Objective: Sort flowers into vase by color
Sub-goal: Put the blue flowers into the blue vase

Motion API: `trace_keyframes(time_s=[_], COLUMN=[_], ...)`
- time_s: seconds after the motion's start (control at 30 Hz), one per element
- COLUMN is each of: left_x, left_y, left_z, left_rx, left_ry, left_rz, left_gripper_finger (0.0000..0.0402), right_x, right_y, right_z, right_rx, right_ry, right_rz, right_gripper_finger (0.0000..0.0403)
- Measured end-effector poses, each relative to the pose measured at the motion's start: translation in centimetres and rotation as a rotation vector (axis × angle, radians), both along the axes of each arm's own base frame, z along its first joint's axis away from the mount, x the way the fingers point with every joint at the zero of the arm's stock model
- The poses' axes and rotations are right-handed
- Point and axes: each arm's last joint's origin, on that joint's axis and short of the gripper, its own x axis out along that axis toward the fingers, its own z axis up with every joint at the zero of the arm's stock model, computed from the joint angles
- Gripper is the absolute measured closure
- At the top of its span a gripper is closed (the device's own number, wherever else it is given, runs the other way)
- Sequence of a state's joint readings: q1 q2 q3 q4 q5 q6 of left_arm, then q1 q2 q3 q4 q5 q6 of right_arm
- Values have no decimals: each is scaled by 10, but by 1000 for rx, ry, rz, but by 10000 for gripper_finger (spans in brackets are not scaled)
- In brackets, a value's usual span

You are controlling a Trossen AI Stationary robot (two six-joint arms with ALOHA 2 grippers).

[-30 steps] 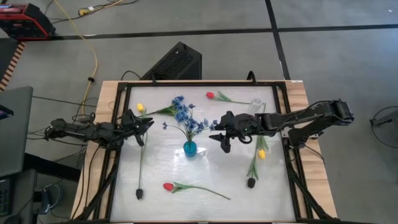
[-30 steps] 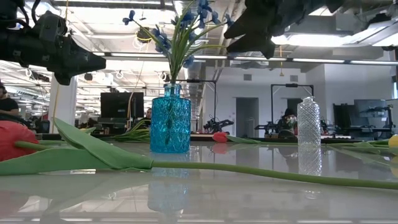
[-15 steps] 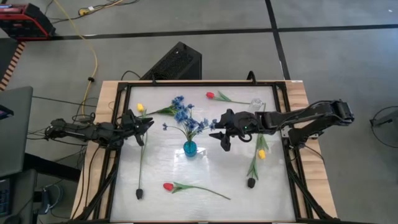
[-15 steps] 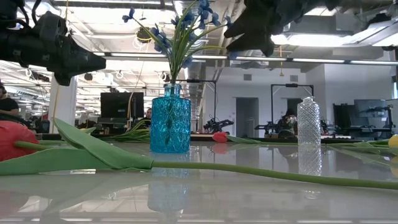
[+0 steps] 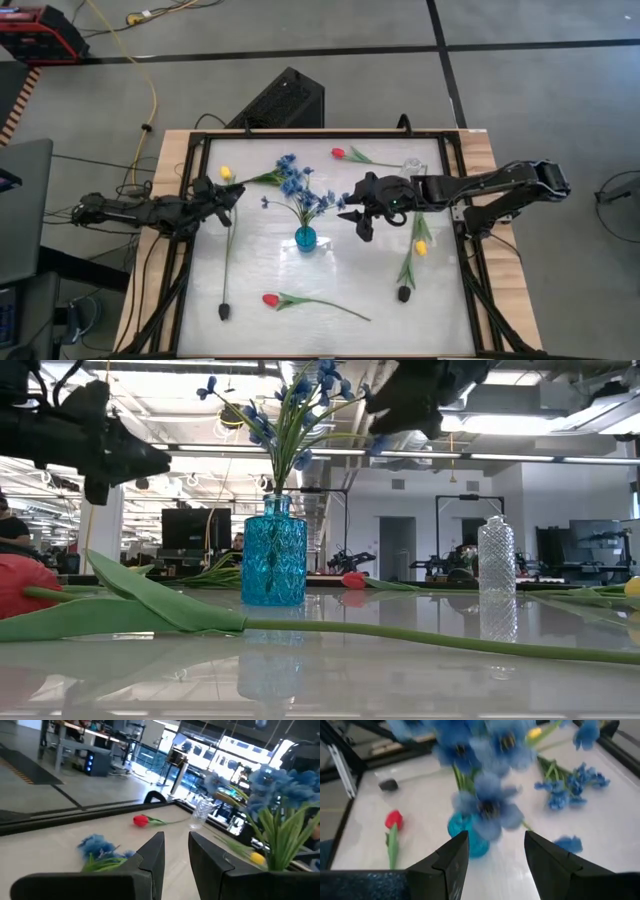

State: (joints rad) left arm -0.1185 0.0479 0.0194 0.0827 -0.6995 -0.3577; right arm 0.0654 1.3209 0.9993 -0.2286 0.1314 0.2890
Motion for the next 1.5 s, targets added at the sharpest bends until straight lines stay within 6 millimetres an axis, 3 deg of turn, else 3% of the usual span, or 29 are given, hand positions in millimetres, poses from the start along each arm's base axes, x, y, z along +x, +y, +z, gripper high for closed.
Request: trace_keyframes(time_s=[0.2,0.4,0.53,0.73,1.03,1.27,1.5], left_x=[6,21,41,71,93,89,84], left_y=[15,51,86,126,143,145,160], left_z=[21,42,36,16,2,-2,-24], left_rx=[17,-91,-167,-187,-159,-178,-279], left_ry=[145,622,879,1092,1209,1267,1297], left_rz=[54,252,177,-50,-182,-181,-239], left_gripper_finger=[326,327,326,317,255,198,192], right_x=[-5,-6,-7,-8,-12,-15,-19], right_y=[0,1,6,19,37,43,46], right_z=[-7,-9,-9,-9,-11,-13,-17], right_rx=[-7,8,11,23,31,31,59], right_ry=[85,110,115,115,140,166,211], right_rz=[1,-6,9,45,99,118,102], right_gripper_finger=[186,186,186,186,186,186,186])
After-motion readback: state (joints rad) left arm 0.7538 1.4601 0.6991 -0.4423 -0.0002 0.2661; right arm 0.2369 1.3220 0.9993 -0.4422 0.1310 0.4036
